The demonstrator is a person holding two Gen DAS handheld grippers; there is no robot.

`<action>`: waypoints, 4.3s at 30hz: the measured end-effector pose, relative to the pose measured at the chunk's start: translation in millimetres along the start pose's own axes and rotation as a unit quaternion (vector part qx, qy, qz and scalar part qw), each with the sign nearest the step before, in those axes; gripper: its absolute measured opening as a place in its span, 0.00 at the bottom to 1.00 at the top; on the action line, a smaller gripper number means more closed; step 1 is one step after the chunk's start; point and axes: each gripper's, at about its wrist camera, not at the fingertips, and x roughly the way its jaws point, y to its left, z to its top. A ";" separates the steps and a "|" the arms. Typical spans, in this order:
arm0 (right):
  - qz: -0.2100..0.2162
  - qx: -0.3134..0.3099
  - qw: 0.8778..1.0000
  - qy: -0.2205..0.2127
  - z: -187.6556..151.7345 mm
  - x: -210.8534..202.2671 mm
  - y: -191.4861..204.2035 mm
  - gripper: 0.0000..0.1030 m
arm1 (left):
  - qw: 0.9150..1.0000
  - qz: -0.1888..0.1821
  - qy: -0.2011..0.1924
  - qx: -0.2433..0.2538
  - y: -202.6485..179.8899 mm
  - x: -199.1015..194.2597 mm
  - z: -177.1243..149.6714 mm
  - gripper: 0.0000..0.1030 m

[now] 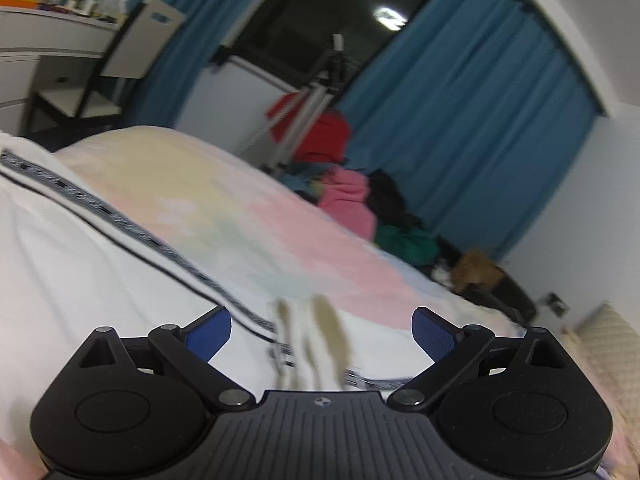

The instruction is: Fold clothes

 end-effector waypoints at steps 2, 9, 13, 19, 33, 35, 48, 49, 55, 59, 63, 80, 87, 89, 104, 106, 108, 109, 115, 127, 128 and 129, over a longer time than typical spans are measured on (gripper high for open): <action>-0.018 0.099 0.995 -0.004 -1.9 -8.4 -35.0 0.71 | 1.000 -0.022 0.011 0.017 -7.3 1.1 -5.9 0.94; -0.064 0.384 0.921 -0.022 -28.4 -28.5 -143.8 0.63 | 0.996 -0.044 0.065 0.044 -21.0 31.7 -28.9 0.72; -0.090 0.435 0.896 -0.013 -36.4 -6.0 -172.8 0.50 | 0.993 -0.071 0.078 0.049 -23.8 50.0 -36.7 0.63; -0.098 0.498 0.861 0.007 -52.3 24.8 -200.8 0.35 | 0.987 -0.087 0.091 0.101 -39.4 61.2 -54.8 0.32; -0.054 0.511 0.858 0.007 -49.2 30.5 -199.7 0.40 | 0.983 -0.154 0.047 0.091 -39.1 24.5 -57.0 0.09; -0.052 0.510 0.859 0.009 -46.4 35.3 -200.3 0.40 | 0.984 -0.148 0.051 0.084 -37.2 25.0 -57.8 0.09; -0.109 0.446 0.884 0.091 -34.8 97.4 -217.6 0.46 | 0.985 -0.149 0.052 0.066 -29.9 24.9 -60.9 0.09; -0.105 0.456 0.879 0.089 -38.4 96.0 -219.5 0.40 | 0.986 -0.145 0.054 0.067 -30.7 25.6 -61.7 0.09; -0.091 0.504 0.857 0.055 -49.2 66.9 -215.4 0.25 | 0.989 -0.126 0.060 0.053 -23.1 28.9 -62.2 0.09; -0.093 0.509 0.855 0.047 -54.1 52.1 -206.5 0.26 | 0.991 -0.113 0.067 0.025 -12.4 31.6 -59.7 0.10; -0.111 0.489 0.863 0.058 -56.0 53.2 -200.3 0.28 | 0.992 -0.081 0.086 0.038 -12.6 39.3 -64.7 0.10; -0.125 0.234 0.963 -0.045 -19.5 47.9 -119.7 0.74 | 0.988 0.006 0.123 0.089 -8.8 50.4 -82.7 0.24; -0.087 0.188 0.978 0.025 -37.5 89.5 -105.5 0.75 | 0.992 -0.002 0.099 0.079 -14.7 14.8 -71.4 0.56; -0.087 0.190 0.978 0.025 -38.1 90.4 -105.0 0.75 | 0.993 0.011 0.095 0.075 -12.3 1.5 -65.6 0.70; -0.088 0.206 0.974 0.022 -36.8 94.2 -100.9 0.76 | 0.927 0.192 0.126 -0.295 152.3 -61.6 -1.1 0.96; -0.089 0.206 0.974 0.022 -36.3 94.7 -99.6 0.76 | 0.912 0.192 0.113 -0.344 176.1 -60.7 -0.4 0.93; -0.091 0.206 0.974 0.021 -35.7 94.8 -98.9 0.76 | 0.901 0.188 0.094 -0.379 192.5 -56.1 0.6 0.92; -0.091 0.206 0.974 0.021 -35.2 94.6 -98.7 0.75 | 0.902 0.187 0.084 -0.380 196.1 -52.7 1.8 0.92; -0.089 0.208 0.974 0.001 -26.1 85.2 -93.4 0.75 | 0.910 0.221 0.016 -0.351 208.8 -44.0 14.7 0.74; -0.022 0.145 0.988 0.042 -25.7 97.4 -54.7 0.74 | 0.948 0.253 -0.085 -0.176 153.9 -67.1 46.7 0.16; -0.018 0.161 0.986 0.042 -24.1 94.0 -59.3 0.74 | 0.951 0.258 -0.096 -0.139 136.4 -69.2 50.9 0.16; -0.013 0.179 0.983 0.039 -22.8 89.6 -64.6 0.74 | 0.954 0.260 -0.109 -0.105 118.9 -70.9 54.2 0.16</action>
